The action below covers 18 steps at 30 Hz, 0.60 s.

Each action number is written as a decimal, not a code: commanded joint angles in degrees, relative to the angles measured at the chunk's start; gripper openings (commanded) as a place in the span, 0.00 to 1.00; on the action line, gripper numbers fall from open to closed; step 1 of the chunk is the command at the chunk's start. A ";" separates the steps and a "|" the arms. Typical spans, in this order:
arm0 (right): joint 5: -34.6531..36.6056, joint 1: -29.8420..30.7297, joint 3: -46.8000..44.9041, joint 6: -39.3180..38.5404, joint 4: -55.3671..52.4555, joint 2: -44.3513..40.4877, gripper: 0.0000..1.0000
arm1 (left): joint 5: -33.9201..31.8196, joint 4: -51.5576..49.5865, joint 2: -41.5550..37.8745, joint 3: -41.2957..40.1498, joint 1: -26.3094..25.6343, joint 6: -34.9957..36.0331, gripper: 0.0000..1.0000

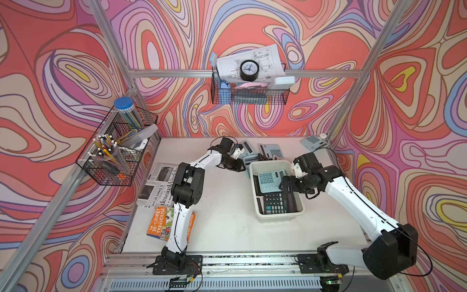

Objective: Put the calculator in the storage box
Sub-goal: Pick up the calculator at the center of the board.

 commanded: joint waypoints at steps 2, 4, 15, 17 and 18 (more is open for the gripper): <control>-1.51 -0.01 0.31 0.49 0.04 -1.03 0.98 | 1.69 0.93 2.12 6.46 1.02 0.04 0.56; -1.53 0.02 0.48 0.56 -0.06 -0.72 0.98 | 2.23 0.63 4.60 9.95 0.93 -0.64 0.59; -1.66 -0.01 0.83 0.79 -0.20 0.55 0.98 | 3.64 -3.55 16.37 25.01 -1.19 0.55 0.70; -2.09 -0.01 0.93 0.93 -0.01 0.81 0.98 | 3.75 -4.24 17.99 26.96 -1.41 0.72 0.70; -2.22 0.00 0.98 0.91 -0.02 0.89 0.98 | 3.66 -4.51 18.64 27.73 -1.50 0.72 0.70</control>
